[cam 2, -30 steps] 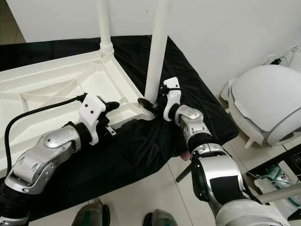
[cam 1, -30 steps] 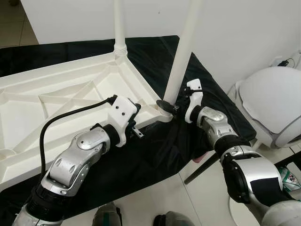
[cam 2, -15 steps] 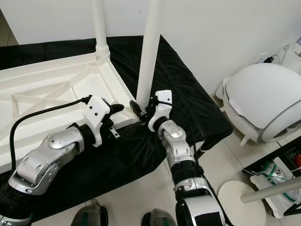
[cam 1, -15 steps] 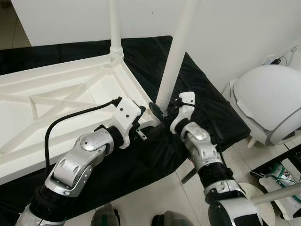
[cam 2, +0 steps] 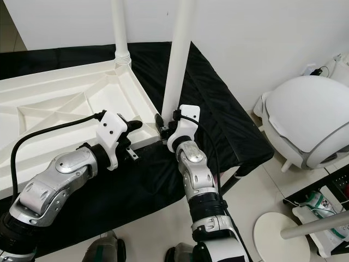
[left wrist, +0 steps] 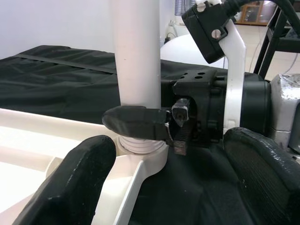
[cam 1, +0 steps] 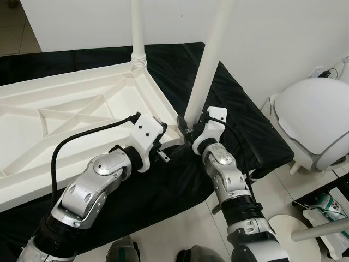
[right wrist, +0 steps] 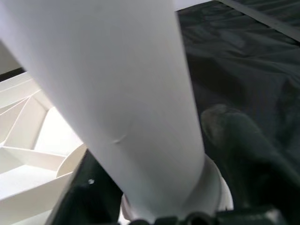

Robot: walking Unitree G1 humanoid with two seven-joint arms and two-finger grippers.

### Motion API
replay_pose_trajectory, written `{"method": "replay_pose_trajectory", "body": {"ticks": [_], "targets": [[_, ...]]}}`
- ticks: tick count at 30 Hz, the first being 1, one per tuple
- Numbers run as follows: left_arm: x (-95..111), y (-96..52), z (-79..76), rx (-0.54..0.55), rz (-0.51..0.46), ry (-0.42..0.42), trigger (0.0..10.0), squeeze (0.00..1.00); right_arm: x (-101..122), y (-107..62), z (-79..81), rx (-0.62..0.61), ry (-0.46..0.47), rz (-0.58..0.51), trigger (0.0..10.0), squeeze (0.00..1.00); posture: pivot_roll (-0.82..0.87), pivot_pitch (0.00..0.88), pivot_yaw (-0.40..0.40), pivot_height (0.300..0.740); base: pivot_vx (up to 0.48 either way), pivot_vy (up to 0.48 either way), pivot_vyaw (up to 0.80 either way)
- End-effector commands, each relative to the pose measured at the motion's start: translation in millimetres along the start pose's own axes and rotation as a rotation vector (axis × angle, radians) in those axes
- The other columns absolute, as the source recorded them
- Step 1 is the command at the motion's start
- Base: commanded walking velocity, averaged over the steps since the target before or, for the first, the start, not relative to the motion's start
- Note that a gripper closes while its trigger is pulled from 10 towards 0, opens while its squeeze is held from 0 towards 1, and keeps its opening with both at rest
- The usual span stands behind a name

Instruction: Building children table

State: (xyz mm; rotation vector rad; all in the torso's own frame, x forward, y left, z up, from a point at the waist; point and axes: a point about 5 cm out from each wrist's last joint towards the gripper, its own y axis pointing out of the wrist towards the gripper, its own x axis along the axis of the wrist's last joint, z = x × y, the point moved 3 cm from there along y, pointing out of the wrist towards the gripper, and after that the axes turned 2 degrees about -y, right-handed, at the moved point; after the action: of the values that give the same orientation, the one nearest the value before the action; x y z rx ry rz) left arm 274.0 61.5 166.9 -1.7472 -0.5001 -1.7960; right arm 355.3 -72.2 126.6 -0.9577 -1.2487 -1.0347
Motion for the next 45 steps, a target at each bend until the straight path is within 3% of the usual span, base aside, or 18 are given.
{"method": "replay_pose_trajectory", "body": {"ticks": [1, 10, 12, 13, 14, 21, 23, 28, 36, 37, 38, 39, 45], "targets": [[-4, 0.1, -6.4, -0.065, 0.014, -0.006, 10.0, 0.0, -4, -2.5, -5.5, -0.032, 0.024, 0.018, 10.0, 1.0, 0.02, 0.0, -0.083, 0.74, 0.0, 0.0, 0.0], [-3, -1.0, -5.4, -0.058, 0.014, -0.004, 10.0, 0.0, 6, -0.1, -18.1, 0.089, -0.012, 0.002, 10.0, 1.0, 0.02, 0.0, -0.085, 0.74, 0.0, 0.0, 0.0], [-3, -0.4, -4.4, -0.058, 0.013, -0.003, 10.0, 0.0, 6, 2.9, -27.5, 0.214, -0.044, 0.032, 10.0, 1.0, 0.02, 0.0, -0.08, 0.74, 0.0, 0.0, 0.0], [-3, -0.4, -4.4, -0.058, 0.013, -0.003, 10.0, 0.0, 6, 2.9, -27.5, 0.214, -0.044, 0.032, 10.0, 1.0, 0.02, 0.0, -0.08, 0.74, 0.0, 0.0, 0.0], [-3, -0.2, -4.0, -0.058, 0.012, -0.003, 10.0, 0.0, 7, 3.9, -29.9, 0.295, -0.074, 0.045, 10.0, 0.0, 0.02, 0.0, -0.077, 0.74, 0.0, 0.0, 0.0], [-1, -0.6, -0.8, -0.057, 0.012, 0.003, 10.0, 0.0, 11, 12.0, -30.0, 0.489, -0.147, 0.065, 10.0, 0.0, 0.03, 0.0, -0.061, 0.74, 0.0, 0.0, 0.0], [-1, -0.6, -0.8, -0.057, 0.012, 0.003, 10.0, 0.0, 11, 12.0, -30.0, 0.489, -0.147, 0.065, 10.0, 0.0, 0.03, 0.0, -0.061, 0.74, 0.0, 0.0, 0.0], [1, -1.9, 1.1, -0.051, 0.011, 0.007, 10.0, 0.0, 11, 17.3, -21.2, 0.63, -0.199, 0.087, 10.0, 0.0, 0.04, 0.0, -0.059, 0.74, 0.0, 0.0, 0.0], [2, -3.2, 2.6, -0.039, 0.009, 0.01, 10.0, 0.0, 4, 20.0, -17.9, 0.704, -0.256, 0.142, 10.0, 0.0, 0.06, 0.0, -0.065, 0.74, 0.0, 0.0, 0.0], [2, -3.4, 2.6, -0.038, 0.009, 0.01, 10.0, 0.0, 3, 20.1, -18.2, 0.707, -0.258, 0.147, 9.1, 0.0, 0.06, 0.0, -0.065, 0.74, 0.0, 0.0, 0.0], [2, -3.4, 2.6, -0.038, 0.009, 0.01, 10.0, 0.0, 3, 20.1, -18.2, 0.707, -0.258, 0.147, 9.1, 0.0, 0.06, 0.0, -0.065, 0.74, 0.0, 0.0, 0.0], [2, -3.9, 2.8, -0.035, 0.009, 0.009, 10.0, 0.0, 1, 20.2, -20.2, 0.707, -0.263, 0.156, 0.0, 0.0, 0.06, 0.0, -0.066, 0.74, 0.0, 0.0, 0.0], [2, -4.7, 2.1, -0.035, 0.01, 0.007, 10.0, 0.0, -3, 17.6, -23.8, 0.722, -0.254, 0.165, 0.0, 0.0, 0.05, 0.0, -0.065, 0.74, 0.0, 0.0, 0.0]]}}
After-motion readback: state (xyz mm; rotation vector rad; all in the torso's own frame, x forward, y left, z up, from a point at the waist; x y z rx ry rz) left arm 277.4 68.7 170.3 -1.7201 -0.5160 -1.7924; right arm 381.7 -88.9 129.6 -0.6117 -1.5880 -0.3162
